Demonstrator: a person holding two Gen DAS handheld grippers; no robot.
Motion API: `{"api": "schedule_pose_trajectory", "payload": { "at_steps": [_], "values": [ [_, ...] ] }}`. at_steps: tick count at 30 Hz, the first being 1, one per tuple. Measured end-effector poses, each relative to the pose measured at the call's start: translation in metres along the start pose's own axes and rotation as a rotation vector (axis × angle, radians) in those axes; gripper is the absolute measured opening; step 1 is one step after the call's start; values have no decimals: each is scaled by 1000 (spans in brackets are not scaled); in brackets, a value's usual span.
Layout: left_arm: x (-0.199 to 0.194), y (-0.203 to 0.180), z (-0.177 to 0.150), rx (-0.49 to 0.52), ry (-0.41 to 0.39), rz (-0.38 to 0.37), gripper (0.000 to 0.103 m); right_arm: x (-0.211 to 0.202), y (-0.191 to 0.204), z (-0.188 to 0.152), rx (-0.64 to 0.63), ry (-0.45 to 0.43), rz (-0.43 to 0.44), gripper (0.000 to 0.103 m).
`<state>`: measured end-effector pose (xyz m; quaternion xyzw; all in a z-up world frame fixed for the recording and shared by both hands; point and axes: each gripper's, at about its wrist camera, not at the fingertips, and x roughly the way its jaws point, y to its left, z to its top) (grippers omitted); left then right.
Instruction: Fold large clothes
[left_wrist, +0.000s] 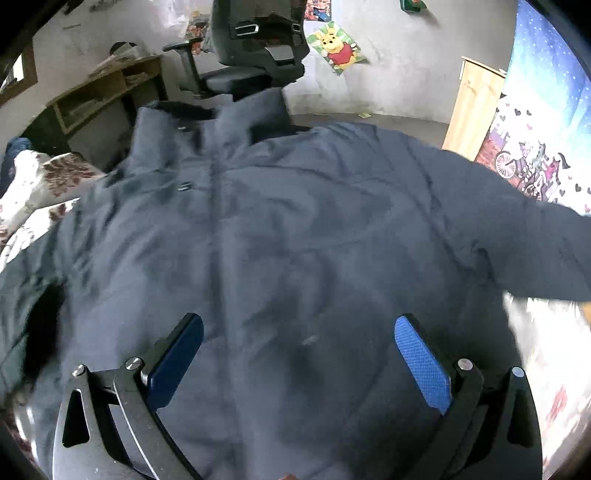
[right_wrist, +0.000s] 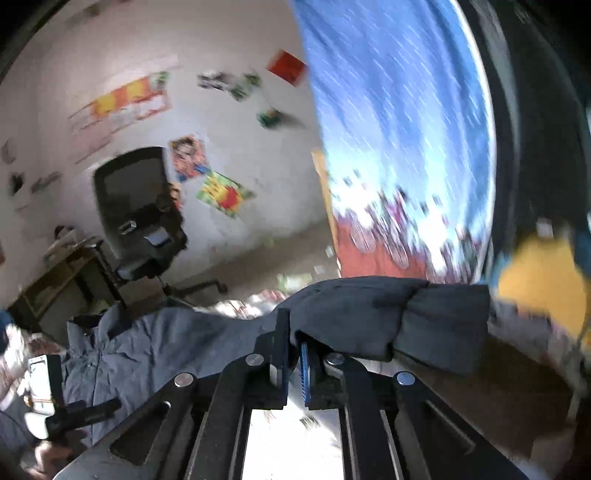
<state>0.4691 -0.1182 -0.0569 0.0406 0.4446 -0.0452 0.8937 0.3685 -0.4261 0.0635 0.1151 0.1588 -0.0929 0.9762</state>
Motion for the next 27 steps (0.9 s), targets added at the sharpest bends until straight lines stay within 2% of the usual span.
{"api": "schedule_pose_trajectory", "payload": {
  "at_steps": [7,11,14,19,24,27],
  "values": [
    [-38,67,-49,-104,70,-36,102,-23,85,3,-201,-112,97,6],
    [-70,106,-72,-140,54,-15,102,-28,141,-14,-314,-125,193,6],
    [-93,140,-93,-203,46,4,102,-32,186,-36,-433,-132,269,6],
    [-111,184,-118,-298,62,13,102,-33,260,-83,-643,-100,389,6],
    [-122,219,-136,-418,67,13,102,-30,299,-126,-786,-50,455,6],
    [-125,236,-140,-489,61,-13,102,-17,311,-152,-842,33,499,6]
  ]
}}
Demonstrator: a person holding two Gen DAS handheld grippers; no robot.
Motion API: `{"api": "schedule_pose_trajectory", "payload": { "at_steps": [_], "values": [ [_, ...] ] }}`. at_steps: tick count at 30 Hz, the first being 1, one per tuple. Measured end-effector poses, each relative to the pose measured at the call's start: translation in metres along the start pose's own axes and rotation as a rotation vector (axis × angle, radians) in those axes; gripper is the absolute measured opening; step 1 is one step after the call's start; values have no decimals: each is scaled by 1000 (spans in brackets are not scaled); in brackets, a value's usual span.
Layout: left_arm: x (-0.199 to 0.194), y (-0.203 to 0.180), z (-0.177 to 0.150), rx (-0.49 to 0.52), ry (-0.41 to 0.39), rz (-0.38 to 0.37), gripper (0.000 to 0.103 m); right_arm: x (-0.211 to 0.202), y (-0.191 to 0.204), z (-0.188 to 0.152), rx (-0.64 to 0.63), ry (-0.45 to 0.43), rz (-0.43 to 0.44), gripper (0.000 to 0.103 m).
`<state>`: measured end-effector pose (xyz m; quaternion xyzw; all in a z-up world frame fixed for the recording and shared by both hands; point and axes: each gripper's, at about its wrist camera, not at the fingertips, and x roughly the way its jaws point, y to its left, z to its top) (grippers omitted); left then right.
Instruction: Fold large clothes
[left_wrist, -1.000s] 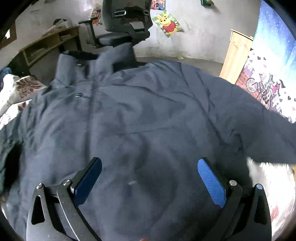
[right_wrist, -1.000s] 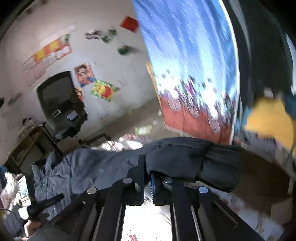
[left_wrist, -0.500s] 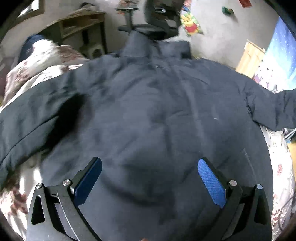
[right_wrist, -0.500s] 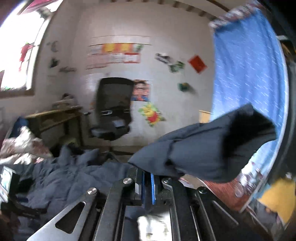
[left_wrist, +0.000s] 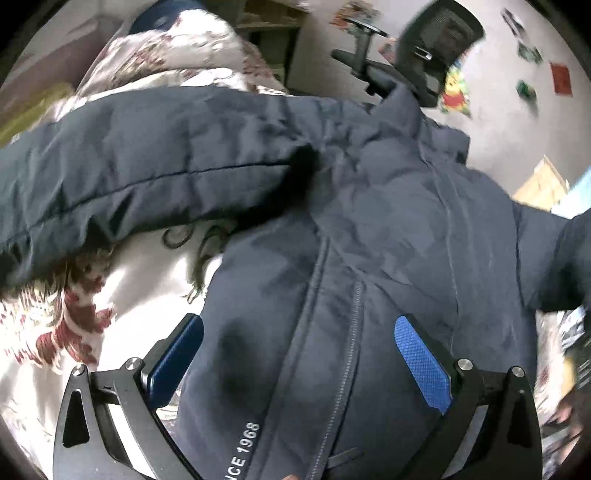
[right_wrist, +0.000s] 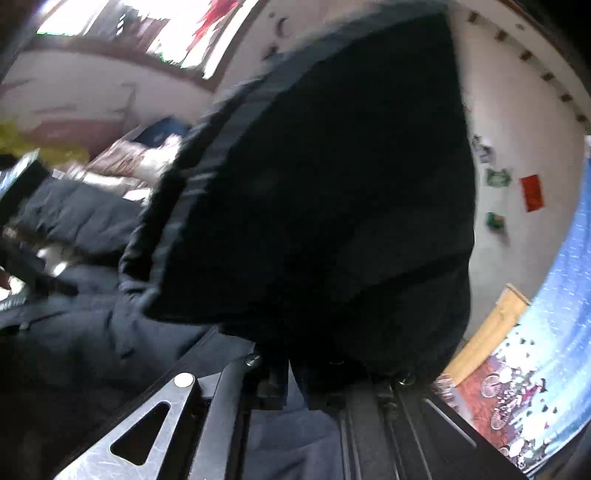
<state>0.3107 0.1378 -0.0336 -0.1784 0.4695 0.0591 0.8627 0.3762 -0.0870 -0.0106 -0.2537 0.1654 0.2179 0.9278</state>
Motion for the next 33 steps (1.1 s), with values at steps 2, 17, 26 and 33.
{"api": "schedule_pose_trajectory", "payload": {
  "at_steps": [2,17,26,33],
  "values": [
    [-1,6,1,-36,3,-25,102,17,12,-6,-13,57,66,10],
    [10,-11,6,32,12,-220,102,44,1,-58,206,293,304,75],
    [65,-50,30,100,81,-163,101,38,-38,-74,357,311,261,83],
    [73,-59,28,131,67,-160,58,44,-48,-81,376,323,202,83]
  ]
}}
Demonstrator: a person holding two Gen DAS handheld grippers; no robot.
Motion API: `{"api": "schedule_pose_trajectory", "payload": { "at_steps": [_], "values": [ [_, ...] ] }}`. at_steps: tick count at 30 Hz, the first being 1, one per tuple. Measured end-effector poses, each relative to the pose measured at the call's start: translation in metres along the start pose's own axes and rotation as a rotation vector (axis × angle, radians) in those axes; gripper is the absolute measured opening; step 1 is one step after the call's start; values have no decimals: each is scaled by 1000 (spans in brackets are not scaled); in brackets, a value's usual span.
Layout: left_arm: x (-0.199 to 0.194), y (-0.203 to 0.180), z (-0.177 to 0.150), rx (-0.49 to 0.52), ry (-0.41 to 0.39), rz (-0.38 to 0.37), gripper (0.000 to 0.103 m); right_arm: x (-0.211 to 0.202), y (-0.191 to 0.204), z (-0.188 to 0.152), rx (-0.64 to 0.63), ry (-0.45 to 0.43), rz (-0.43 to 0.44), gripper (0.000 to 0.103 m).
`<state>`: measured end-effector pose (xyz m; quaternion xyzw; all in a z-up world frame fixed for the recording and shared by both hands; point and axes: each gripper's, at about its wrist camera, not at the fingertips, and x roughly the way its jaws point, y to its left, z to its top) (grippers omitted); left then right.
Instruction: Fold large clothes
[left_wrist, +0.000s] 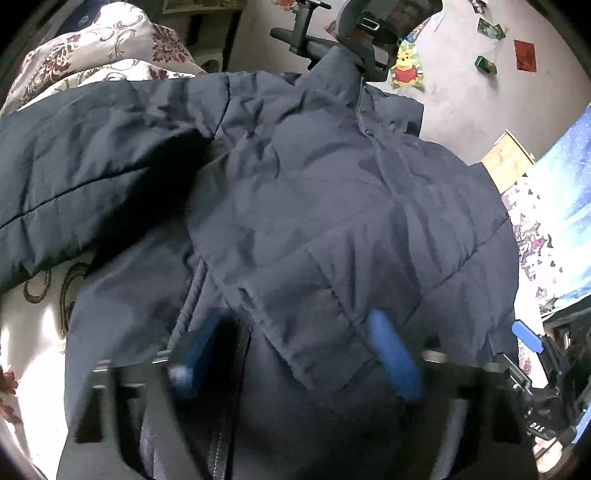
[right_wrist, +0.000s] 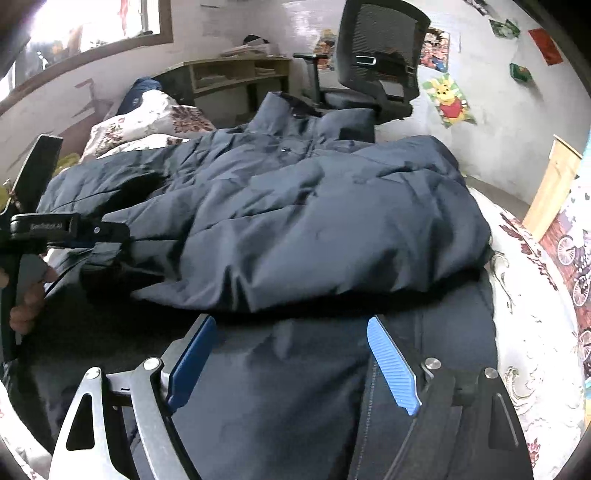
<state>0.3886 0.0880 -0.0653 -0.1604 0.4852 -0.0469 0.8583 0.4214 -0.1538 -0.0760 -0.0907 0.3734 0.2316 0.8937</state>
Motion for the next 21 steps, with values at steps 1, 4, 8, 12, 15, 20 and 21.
{"api": "schedule_pose_trajectory", "payload": {
  "at_steps": [1,4,8,12,15,20,21],
  "values": [
    [-1,-2,1,1,0,2,48,0,-2,1,6,-1,-2,83],
    [-6,-7,4,15,-23,45,24,1,-4,1,12,-7,-5,83],
    [-15,-15,8,64,-56,117,7,1,-4,1,8,-14,-19,83],
    [-28,-17,18,80,-123,191,5,1,-3,3,6,-23,-34,83],
    [-36,-17,30,112,-181,261,5,1,-4,7,4,-38,-47,83],
    [-38,-5,48,103,-221,307,5,2,-4,26,-5,-90,-82,83],
    [-38,-4,50,105,-227,314,5,5,-5,31,-1,-92,-86,83]
  ]
}}
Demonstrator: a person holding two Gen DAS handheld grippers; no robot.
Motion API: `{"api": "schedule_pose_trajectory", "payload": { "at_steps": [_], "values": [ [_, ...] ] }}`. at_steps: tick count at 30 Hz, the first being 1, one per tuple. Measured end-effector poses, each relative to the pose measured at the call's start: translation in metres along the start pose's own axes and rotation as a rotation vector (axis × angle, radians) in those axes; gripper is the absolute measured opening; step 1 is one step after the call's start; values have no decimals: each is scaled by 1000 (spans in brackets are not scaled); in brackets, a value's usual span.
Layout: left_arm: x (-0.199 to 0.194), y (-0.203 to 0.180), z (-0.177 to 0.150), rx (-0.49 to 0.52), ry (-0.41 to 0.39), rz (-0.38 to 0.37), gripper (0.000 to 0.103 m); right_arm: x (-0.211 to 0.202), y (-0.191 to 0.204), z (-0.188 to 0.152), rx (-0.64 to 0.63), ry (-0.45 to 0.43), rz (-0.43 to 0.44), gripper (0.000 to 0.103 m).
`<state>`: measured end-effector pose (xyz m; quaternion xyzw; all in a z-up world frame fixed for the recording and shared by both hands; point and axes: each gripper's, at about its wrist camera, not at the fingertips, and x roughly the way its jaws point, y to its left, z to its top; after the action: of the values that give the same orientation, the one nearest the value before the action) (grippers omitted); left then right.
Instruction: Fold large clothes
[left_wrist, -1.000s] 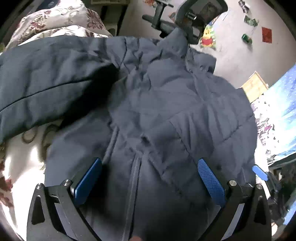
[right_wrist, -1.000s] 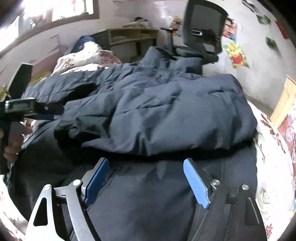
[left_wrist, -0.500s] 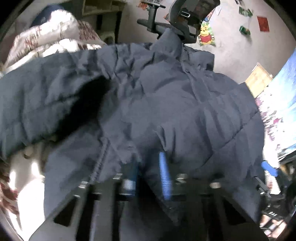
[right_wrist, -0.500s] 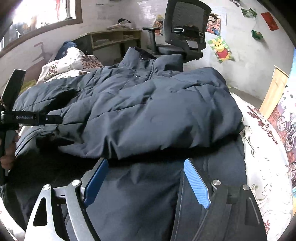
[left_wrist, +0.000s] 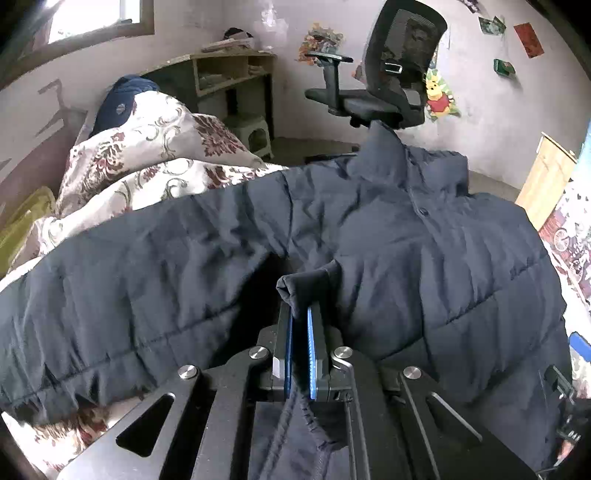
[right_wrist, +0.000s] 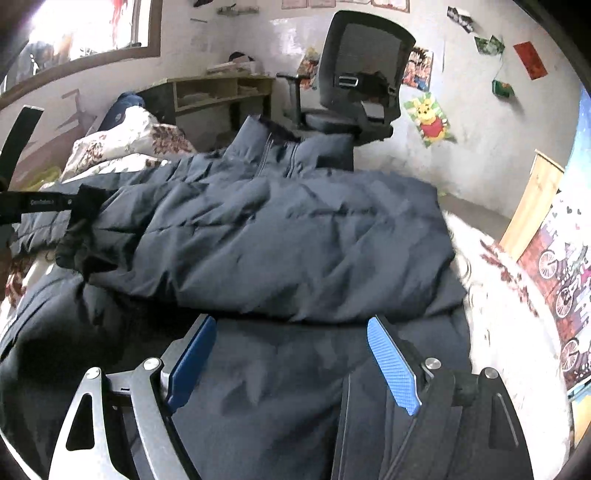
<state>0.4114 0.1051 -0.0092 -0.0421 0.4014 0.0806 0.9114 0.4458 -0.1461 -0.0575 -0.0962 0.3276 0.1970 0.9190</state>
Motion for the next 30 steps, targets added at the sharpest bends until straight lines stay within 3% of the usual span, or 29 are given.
{"api": "schedule_pose_trajectory", "payload": {
  "at_steps": [10,16,23,30],
  "values": [
    [26,4,-4,36,41,43,5,51,-7,38,83,36,-13,83],
    [47,9,-9,21,77,44,5,82,-5,36,89,79,-13,84],
    [72,13,-15,5,140,36,6,103,-11,25,106,85,-18,103],
    [70,14,-16,-1,134,27,9,105,-10,18,103,55,-23,103]
  ]
}}
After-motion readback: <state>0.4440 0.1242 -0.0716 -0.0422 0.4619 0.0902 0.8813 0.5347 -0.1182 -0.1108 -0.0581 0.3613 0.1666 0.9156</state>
